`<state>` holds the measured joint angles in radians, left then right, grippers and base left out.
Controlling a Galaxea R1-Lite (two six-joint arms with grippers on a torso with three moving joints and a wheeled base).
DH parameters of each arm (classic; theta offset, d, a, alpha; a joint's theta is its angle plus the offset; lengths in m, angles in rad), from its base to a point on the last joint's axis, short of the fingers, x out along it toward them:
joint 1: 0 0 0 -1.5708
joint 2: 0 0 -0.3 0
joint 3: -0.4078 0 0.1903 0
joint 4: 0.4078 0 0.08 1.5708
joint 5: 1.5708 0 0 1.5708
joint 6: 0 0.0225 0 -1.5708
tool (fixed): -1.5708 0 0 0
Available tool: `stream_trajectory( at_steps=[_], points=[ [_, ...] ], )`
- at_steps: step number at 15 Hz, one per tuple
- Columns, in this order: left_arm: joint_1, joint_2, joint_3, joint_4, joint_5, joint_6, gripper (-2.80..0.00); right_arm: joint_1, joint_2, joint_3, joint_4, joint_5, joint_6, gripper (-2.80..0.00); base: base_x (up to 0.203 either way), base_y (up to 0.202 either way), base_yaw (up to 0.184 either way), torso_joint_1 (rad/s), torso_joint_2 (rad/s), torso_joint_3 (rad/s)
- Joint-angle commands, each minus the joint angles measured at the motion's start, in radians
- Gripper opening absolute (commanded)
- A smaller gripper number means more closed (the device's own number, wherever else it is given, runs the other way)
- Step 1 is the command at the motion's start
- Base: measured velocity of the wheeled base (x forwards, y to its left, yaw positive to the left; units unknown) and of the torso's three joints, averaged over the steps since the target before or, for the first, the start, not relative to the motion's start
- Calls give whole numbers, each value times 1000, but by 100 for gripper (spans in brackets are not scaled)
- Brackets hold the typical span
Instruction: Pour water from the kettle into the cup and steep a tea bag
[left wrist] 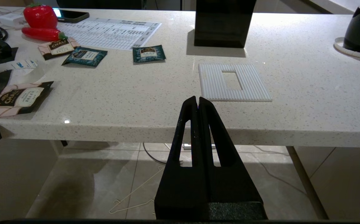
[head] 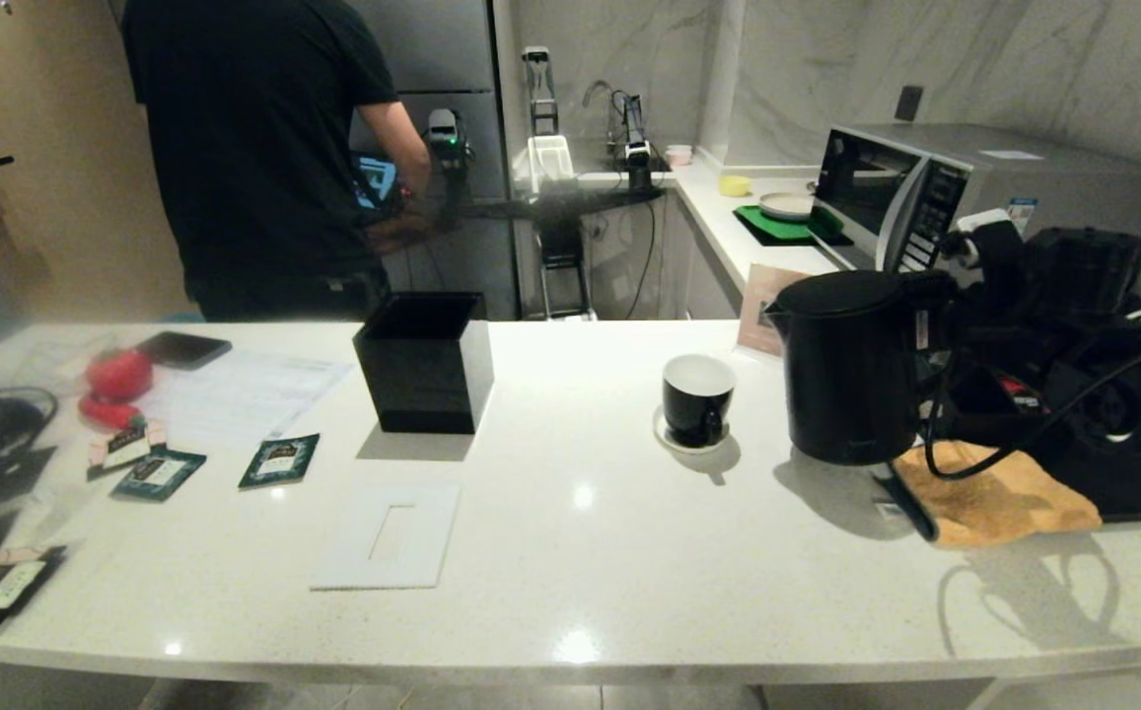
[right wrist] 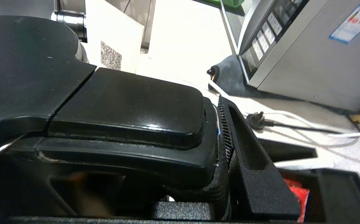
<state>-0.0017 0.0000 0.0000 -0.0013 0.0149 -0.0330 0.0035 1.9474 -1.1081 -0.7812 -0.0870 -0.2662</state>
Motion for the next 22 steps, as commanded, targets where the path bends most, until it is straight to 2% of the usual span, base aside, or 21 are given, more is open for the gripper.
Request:
stream_trajectory(
  at_steps=[1, 12, 22],
  points=[
    [0, 2, 0, 0, 0, -1, -280, 3, 4, -31, 15, 0, -23, -280, 0, 0, 0, 0, 0, 0],
    [0, 1, 0, 0, 0, -1, -280, 32, 21, -104, 48, 0, -189, -280, 0, 0, 0, 0, 0, 0],
    [0, 2, 0, 0, 0, -1, -280, 67, 42, -131, 45, -2, -292, -280, 0, 0, 0, 0, 0, 0]
  ],
)
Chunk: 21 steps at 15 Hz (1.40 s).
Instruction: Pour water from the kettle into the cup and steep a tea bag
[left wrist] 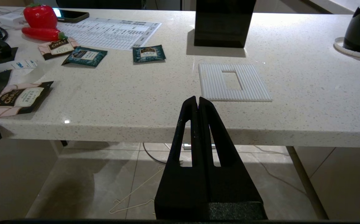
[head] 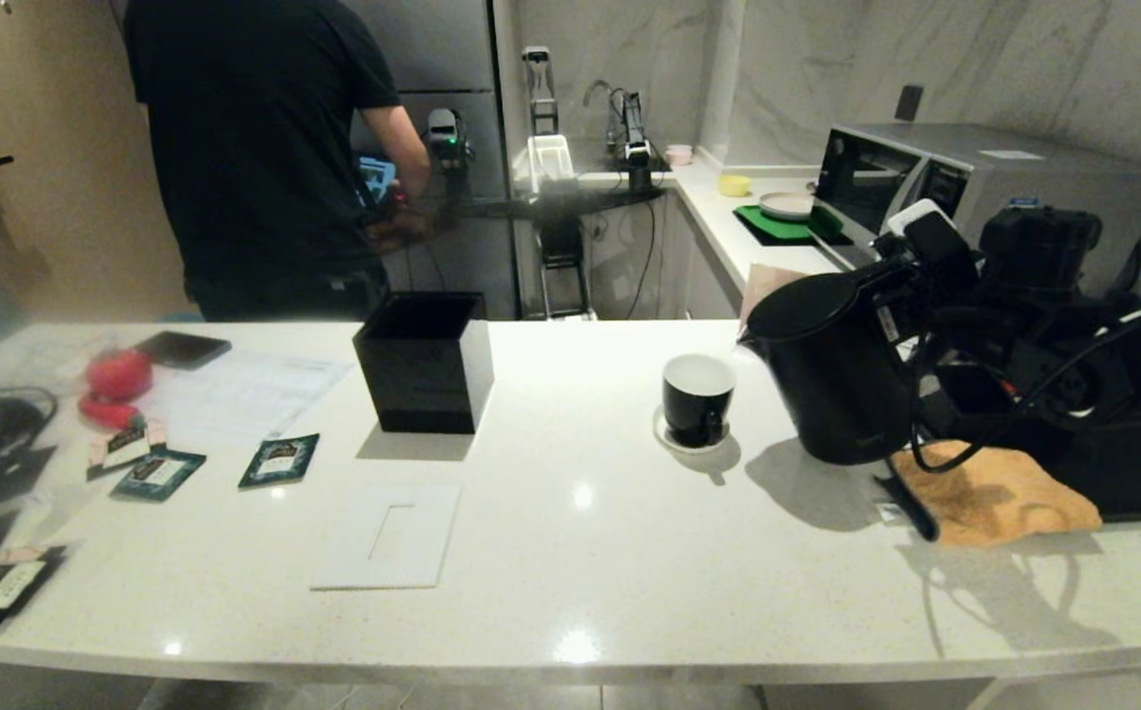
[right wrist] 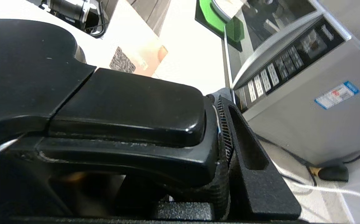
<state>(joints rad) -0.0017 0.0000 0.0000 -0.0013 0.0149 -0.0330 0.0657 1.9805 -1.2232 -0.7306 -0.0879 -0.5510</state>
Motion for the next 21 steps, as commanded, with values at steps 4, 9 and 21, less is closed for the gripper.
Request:
stream_trajectory(
  at_steps=[4, 9, 21],
  points=[
    [0, 2, 0, 0, 0, -1, -280, 20, 27, -39, -6, -1, -49, -280, 0, 0, 0, 0, 0, 0],
    [0, 2, 0, 0, 0, -1, -280, 26, 35, -44, -7, -1, -79, -280, 0, 0, 0, 0, 0, 0],
    [0, 2, 0, 0, 0, -1, -280, 32, 76, -124, 8, -27, -132, -280, 0, 0, 0, 0, 0, 0]
  ],
)
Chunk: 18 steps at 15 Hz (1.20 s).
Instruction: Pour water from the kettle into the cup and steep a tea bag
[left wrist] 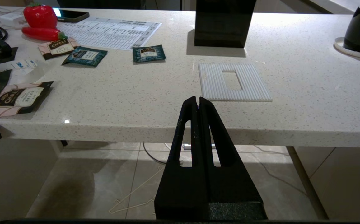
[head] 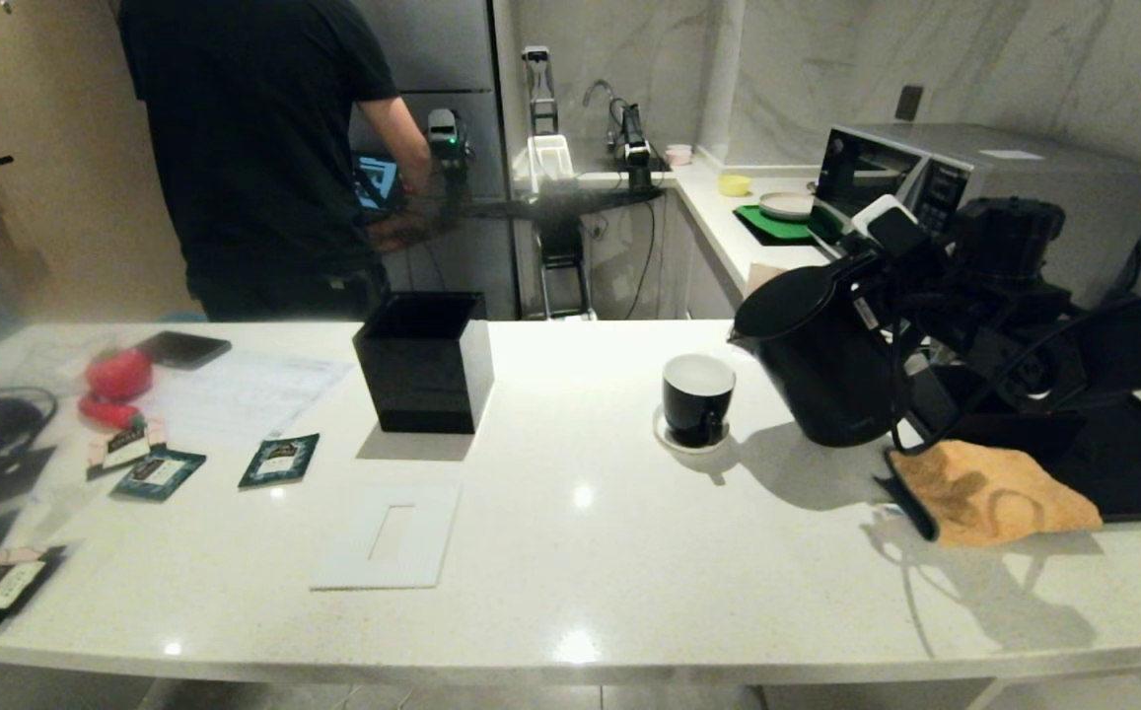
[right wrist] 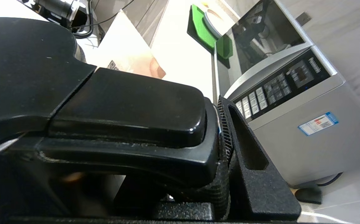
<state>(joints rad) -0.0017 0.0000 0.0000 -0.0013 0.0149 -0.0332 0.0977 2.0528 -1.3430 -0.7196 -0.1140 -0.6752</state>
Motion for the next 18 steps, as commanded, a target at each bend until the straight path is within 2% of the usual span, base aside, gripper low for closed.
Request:
stream_trajectory(
  at_steps=[1, 11, 18],
  points=[
    [0, 2, 0, 0, 0, -1, -280, 1, 4, -5, -1, -1, -17, -280, 0, 0, 0, 0, 0, 0],
    [0, 2, 0, 0, 0, -1, -280, 19, 32, -36, 0, -18, -47, -280, 0, 0, 0, 0, 0, 0],
    [0, 2, 0, 0, 0, -1, -280, 30, 33, -38, -3, -18, -100, -280, 0, 0, 0, 0, 0, 0]
  ],
)
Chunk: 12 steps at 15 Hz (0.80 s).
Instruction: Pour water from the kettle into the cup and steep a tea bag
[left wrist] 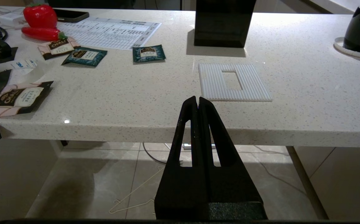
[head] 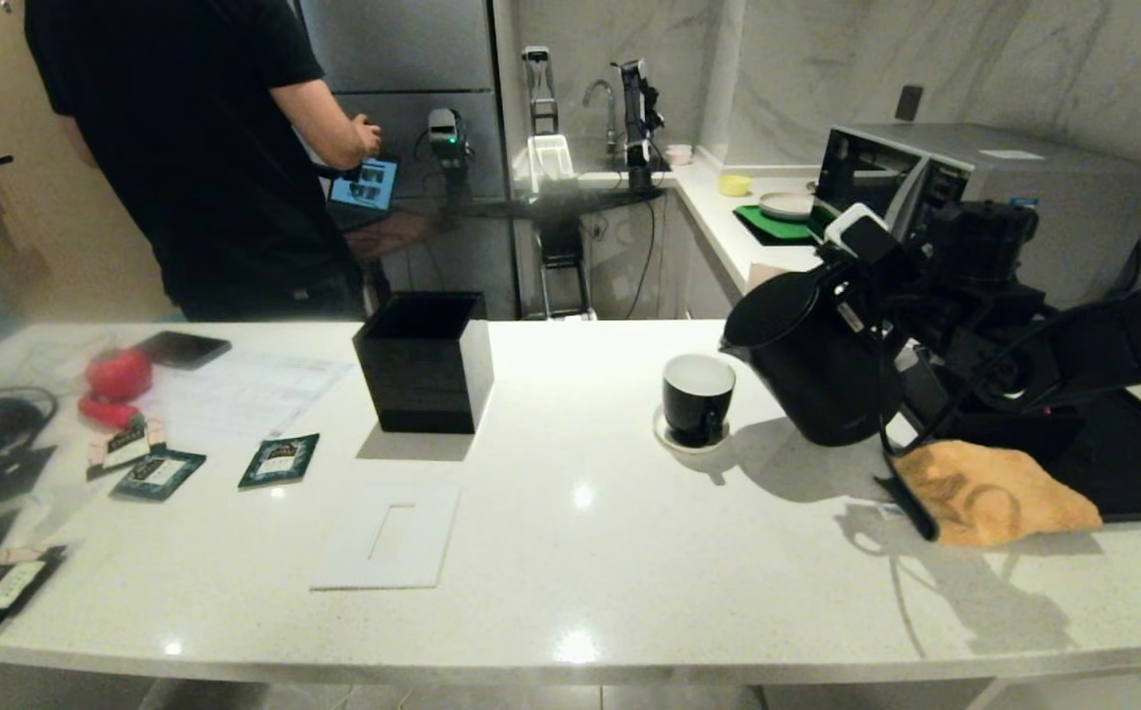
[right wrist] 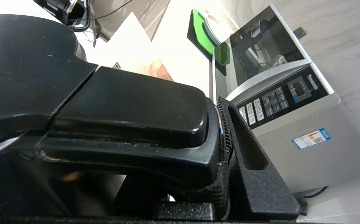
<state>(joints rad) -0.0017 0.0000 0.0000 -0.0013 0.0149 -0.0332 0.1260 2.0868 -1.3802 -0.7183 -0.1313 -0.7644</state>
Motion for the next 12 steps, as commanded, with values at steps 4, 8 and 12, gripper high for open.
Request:
stream_trajectory(
  at_steps=[4, 8, 12],
  points=[
    [0, 2, 0, 0, 0, -1, -280, 4, -1, 0, -3, -1, -37, -280, 0, 0, 0, 0, 0, 0],
    [0, 0, 0, 0, 0, -1, -280, 4, 6, -28, -3, -1, -86, -280, 0, 0, 0, 0, 0, 0],
    [0, 1, 0, 0, 0, -1, -280, 18, 19, -56, -3, -1, -104, -280, 0, 0, 0, 0, 0, 0]
  ],
)
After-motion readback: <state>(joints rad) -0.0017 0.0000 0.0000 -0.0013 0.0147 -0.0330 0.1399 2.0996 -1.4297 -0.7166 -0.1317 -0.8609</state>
